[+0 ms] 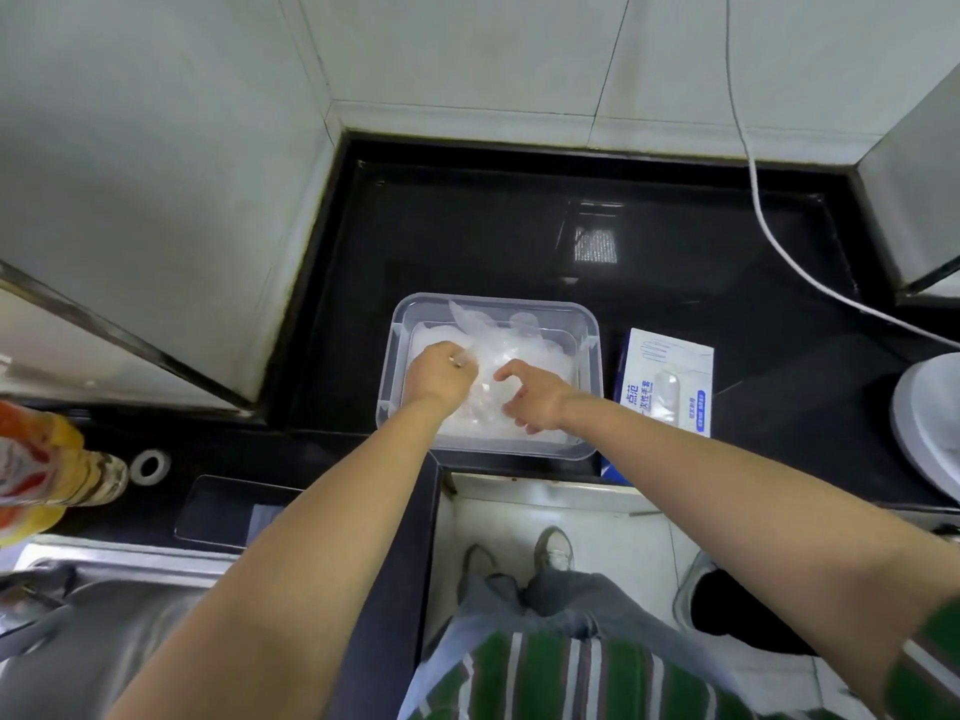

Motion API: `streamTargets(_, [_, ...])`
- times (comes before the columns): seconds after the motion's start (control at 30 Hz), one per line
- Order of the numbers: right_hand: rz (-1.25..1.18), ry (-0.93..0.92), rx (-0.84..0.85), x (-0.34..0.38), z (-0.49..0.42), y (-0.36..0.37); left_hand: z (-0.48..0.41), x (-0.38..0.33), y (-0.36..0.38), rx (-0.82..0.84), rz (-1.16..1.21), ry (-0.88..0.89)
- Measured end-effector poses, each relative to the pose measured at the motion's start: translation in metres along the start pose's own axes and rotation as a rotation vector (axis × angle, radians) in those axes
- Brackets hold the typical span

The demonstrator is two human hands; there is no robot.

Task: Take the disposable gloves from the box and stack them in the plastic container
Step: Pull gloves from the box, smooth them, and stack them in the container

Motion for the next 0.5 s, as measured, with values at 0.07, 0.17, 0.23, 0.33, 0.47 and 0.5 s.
streamTargets(0.07, [0.053, -0.002, 0.031, -0.002, -0.006, 0.004, 0.001, -0.005, -0.008, -0.111, -0.033, 0.056])
streamTargets(0.17, [0.175, -0.007, 0.1, -0.006, -0.013, 0.007, 0.019, -0.024, -0.02, -0.434, 0.019, 0.339])
streamTargets(0.23, [0.231, 0.021, 0.144, -0.007, -0.019, 0.009, 0.035, -0.044, -0.018, -0.462, 0.067, 0.515])
streamTargets(0.33, [0.385, 0.048, 0.171, -0.011, -0.025, 0.011, 0.036, -0.063, 0.01, -0.207, -0.086, 0.48])
streamTargets(0.47, [0.401, 0.072, 0.24, -0.017, -0.026, 0.007, 0.004, -0.037, 0.04, 0.063, -0.408, 0.082])
streamTargets(0.5, [0.334, 0.075, 0.227, -0.018, -0.027, 0.005, -0.002, -0.024, 0.039, 0.096, -0.442, 0.008])
Point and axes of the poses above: each hand's wrist, its own z-axis away from the middle knuckle, its own y-axis out of the palm, x = y × z, the point moved 2 cm from there along -z, towards the middle knuckle, and after that the axes turned 7 degrees about -y, right-handed, at the moved point
